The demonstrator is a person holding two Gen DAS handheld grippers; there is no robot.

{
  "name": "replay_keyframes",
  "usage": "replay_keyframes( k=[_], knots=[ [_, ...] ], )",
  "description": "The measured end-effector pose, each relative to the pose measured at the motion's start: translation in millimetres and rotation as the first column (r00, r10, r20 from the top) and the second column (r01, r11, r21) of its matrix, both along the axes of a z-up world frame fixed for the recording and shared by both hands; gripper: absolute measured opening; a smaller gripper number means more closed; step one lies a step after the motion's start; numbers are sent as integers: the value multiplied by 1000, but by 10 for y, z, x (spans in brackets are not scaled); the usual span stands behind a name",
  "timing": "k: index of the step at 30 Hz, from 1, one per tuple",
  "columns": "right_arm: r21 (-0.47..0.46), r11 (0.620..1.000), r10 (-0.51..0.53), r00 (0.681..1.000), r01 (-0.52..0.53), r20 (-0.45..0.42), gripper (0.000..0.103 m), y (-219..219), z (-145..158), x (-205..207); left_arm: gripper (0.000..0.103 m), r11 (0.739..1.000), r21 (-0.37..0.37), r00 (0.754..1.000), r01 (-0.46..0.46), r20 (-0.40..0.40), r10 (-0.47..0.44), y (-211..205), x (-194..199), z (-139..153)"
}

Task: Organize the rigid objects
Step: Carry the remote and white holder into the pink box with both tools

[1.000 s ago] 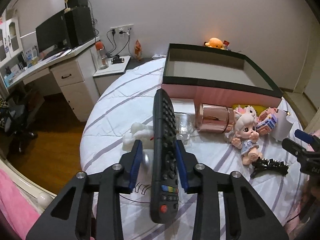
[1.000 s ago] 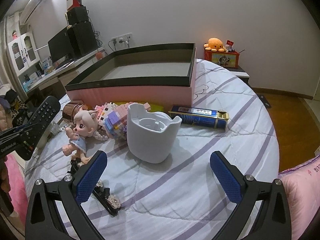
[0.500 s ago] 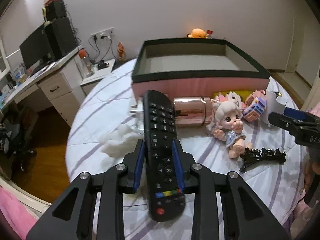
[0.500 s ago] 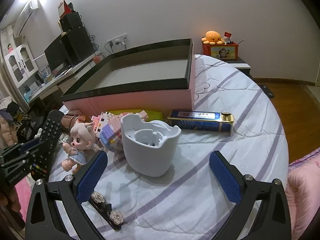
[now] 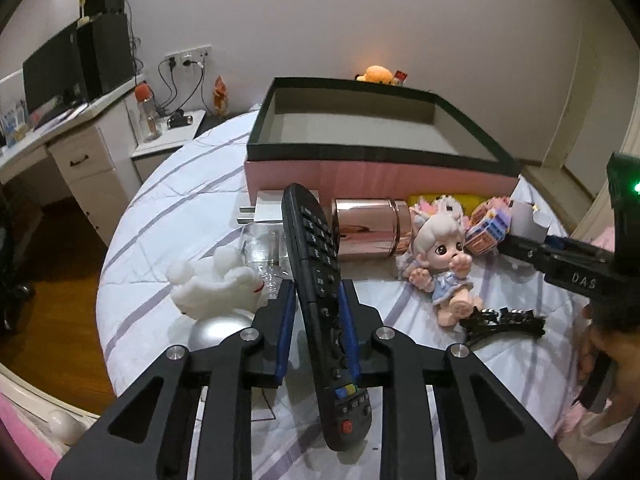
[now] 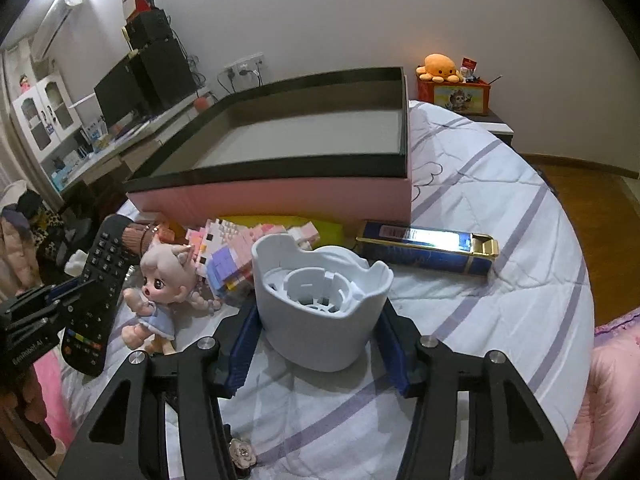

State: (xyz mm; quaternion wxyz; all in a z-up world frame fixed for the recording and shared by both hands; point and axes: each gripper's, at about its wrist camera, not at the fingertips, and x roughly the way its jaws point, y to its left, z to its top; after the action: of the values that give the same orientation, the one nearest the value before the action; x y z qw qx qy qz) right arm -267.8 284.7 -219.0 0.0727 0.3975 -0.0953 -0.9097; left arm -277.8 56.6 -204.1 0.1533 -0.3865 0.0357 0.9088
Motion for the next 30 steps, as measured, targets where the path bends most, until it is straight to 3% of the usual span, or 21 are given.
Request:
replay_keyframes(
  k=[7, 18, 21, 25, 30],
  knots=[
    [11, 1000, 18, 999, -18, -44, 55, -45, 154, 116, 16, 1000, -4, 1000, 25, -8, -25, 4, 55, 49],
    [9, 999, 32, 999, -31, -31, 55, -82, 145, 121, 20, 998, -55, 999, 44, 27, -42, 79, 73, -65],
    [11, 999, 31, 999, -31, -27, 55, -60, 141, 103, 21, 995, -84, 997, 44, 74, -38, 111, 34, -198],
    [13, 999, 34, 999, -34, -12, 55, -46, 89, 70, 17, 998, -56, 997, 28, 76, -23, 82, 36, -243],
    [-7, 999, 42, 997, -42, -60, 54, -20, 134, 154, 16, 998, -47, 997, 37, 76, -33, 40, 49, -162]
  ],
)
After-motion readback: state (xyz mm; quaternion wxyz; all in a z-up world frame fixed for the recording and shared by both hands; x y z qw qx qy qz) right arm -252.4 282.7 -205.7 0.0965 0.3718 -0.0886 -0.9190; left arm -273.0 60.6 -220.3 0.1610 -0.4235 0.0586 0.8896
